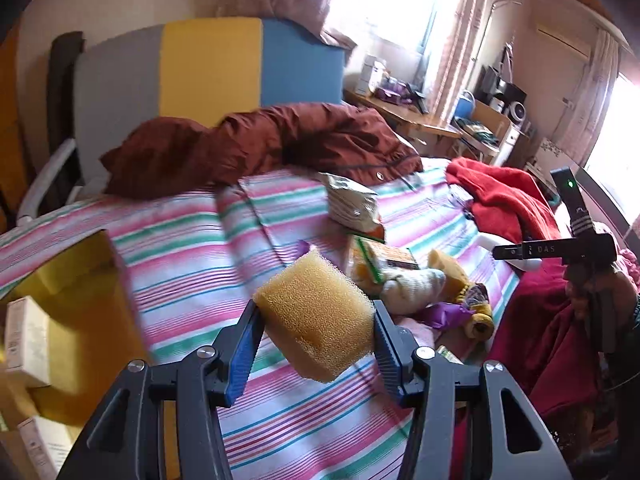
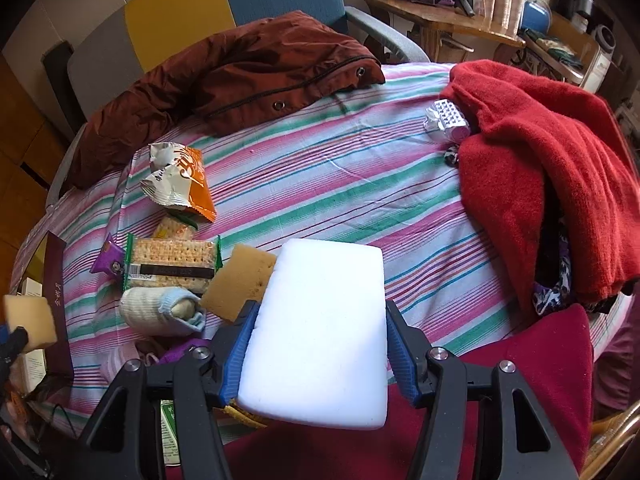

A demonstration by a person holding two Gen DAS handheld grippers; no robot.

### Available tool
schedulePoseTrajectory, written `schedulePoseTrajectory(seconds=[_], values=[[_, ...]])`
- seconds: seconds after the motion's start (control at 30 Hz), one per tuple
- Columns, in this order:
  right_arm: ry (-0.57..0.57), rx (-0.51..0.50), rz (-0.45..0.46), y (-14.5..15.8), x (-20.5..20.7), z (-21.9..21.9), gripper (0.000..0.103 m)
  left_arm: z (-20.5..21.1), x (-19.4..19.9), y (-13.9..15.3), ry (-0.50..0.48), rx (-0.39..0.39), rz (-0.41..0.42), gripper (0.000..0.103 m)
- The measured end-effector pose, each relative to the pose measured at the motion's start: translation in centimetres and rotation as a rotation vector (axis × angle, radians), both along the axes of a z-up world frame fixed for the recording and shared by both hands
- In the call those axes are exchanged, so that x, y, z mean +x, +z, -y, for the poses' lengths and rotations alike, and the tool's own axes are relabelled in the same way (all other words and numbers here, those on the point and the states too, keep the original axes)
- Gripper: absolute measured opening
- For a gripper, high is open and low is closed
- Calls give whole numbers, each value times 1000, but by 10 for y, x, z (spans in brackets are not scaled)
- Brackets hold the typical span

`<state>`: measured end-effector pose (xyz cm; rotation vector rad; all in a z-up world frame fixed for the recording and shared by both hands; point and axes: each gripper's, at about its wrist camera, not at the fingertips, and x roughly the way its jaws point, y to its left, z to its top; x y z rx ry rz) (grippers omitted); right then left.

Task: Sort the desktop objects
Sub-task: 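Carry the white foam block and yellow sponge over the gold tray and release them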

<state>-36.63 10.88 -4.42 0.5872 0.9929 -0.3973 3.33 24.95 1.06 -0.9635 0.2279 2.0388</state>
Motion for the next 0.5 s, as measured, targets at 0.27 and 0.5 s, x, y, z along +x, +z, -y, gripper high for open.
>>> schedulePoseTrajectory(seconds=[0.27,0.5], values=[[-16,-89,-32,13,9,-20,60,51,-12,5,103,2,-19,53],[50,-135,28,52,39,-67,60,89,-25,-2,187,3,6,53]])
